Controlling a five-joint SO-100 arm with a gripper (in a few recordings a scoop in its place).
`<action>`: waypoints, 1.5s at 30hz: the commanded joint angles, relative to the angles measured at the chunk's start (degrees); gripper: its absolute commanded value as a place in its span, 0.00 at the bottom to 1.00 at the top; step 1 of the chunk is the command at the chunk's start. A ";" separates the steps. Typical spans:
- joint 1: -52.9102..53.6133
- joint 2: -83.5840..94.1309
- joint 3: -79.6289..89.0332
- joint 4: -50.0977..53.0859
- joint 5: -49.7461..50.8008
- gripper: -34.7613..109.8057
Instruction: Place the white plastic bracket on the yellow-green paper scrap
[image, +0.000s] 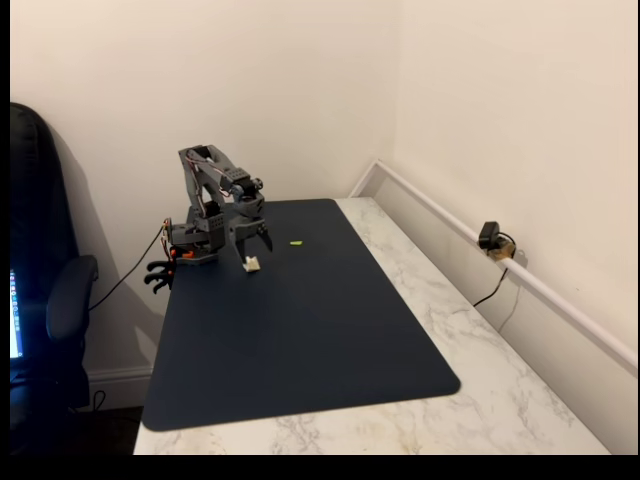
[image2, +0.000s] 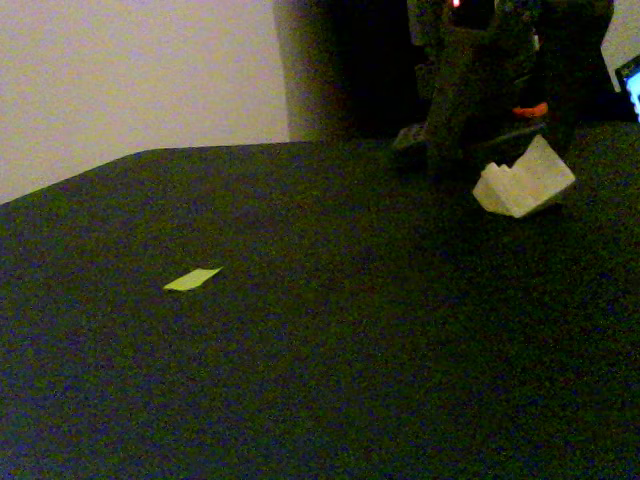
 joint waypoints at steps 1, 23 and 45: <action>-1.32 2.02 1.41 -0.62 1.23 0.53; -3.25 2.99 6.33 -5.89 3.69 0.52; -3.69 3.87 5.98 -5.27 5.63 0.31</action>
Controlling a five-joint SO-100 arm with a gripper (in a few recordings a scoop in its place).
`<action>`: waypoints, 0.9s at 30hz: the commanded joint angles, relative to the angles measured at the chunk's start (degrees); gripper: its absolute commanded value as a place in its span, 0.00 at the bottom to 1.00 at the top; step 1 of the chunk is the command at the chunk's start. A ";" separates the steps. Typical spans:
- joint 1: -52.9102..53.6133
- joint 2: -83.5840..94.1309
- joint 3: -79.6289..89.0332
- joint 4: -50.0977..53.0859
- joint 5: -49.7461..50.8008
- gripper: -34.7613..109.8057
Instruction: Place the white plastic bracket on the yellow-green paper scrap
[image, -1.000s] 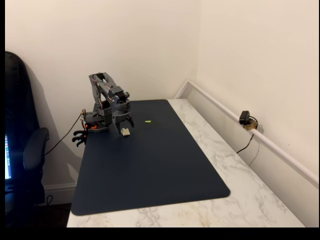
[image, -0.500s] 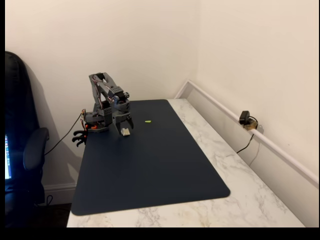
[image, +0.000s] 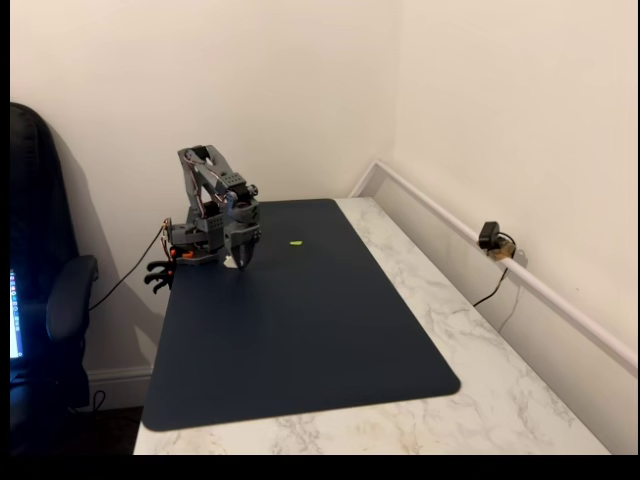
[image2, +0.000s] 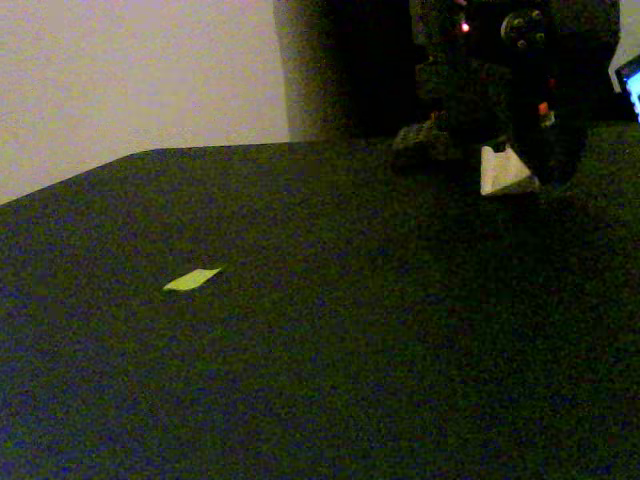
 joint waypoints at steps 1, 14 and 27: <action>-0.88 2.37 -0.18 0.88 0.44 0.34; -4.57 21.71 2.64 14.24 8.44 0.41; -5.80 27.42 11.16 12.57 12.04 0.41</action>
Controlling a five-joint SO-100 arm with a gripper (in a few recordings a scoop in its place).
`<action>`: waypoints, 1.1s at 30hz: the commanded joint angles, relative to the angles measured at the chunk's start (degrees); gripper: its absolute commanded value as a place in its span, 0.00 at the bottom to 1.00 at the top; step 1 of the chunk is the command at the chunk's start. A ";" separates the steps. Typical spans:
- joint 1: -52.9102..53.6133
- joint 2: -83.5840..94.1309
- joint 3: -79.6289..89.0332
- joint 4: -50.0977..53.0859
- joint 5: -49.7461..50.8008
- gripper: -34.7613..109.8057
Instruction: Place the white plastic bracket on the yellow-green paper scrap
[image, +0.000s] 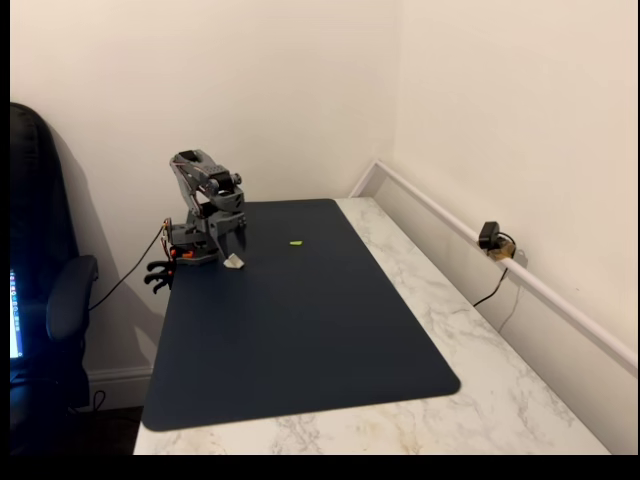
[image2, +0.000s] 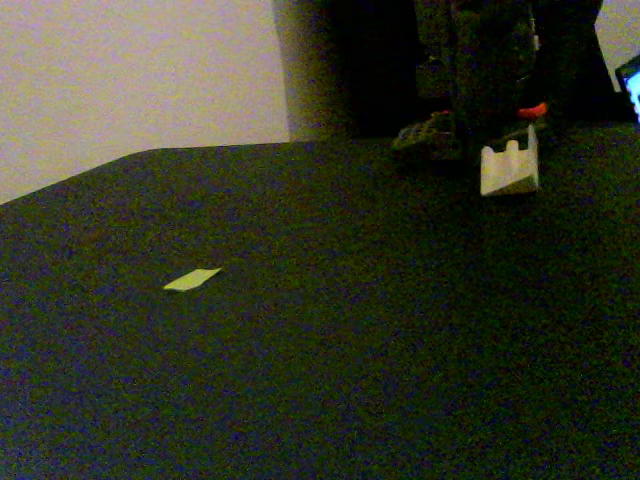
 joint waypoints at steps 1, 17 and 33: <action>0.62 1.32 0.97 -0.79 -0.18 0.41; 3.34 -3.87 3.16 -6.68 -3.34 0.40; 5.27 -4.22 4.04 -7.91 -5.80 0.24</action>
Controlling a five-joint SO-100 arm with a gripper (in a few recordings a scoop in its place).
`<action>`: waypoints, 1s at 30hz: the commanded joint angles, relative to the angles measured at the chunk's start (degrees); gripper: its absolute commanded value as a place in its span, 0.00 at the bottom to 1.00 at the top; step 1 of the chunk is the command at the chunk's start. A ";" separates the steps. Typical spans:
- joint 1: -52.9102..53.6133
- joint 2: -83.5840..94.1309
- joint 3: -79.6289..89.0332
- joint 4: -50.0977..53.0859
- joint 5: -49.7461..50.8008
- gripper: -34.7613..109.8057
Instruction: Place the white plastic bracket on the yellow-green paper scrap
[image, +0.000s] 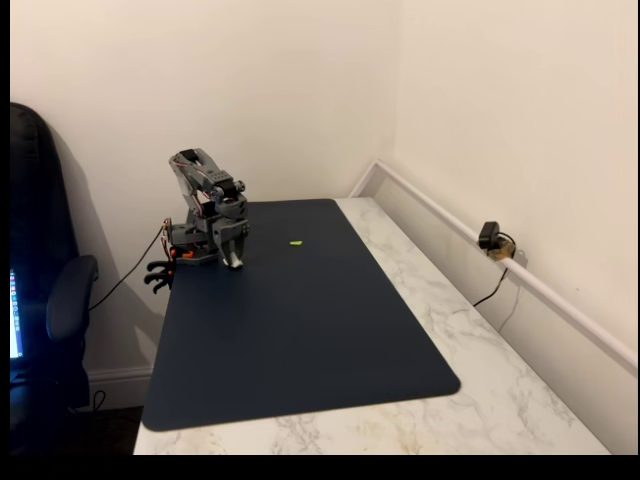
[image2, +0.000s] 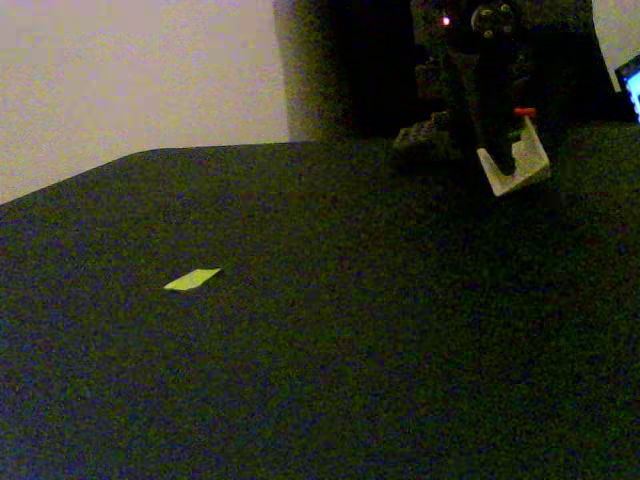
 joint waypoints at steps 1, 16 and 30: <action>1.23 -0.62 -1.14 0.53 -1.67 0.24; 14.24 -19.25 -29.44 7.47 -25.31 0.24; 34.63 -23.20 -50.98 10.99 -49.75 0.24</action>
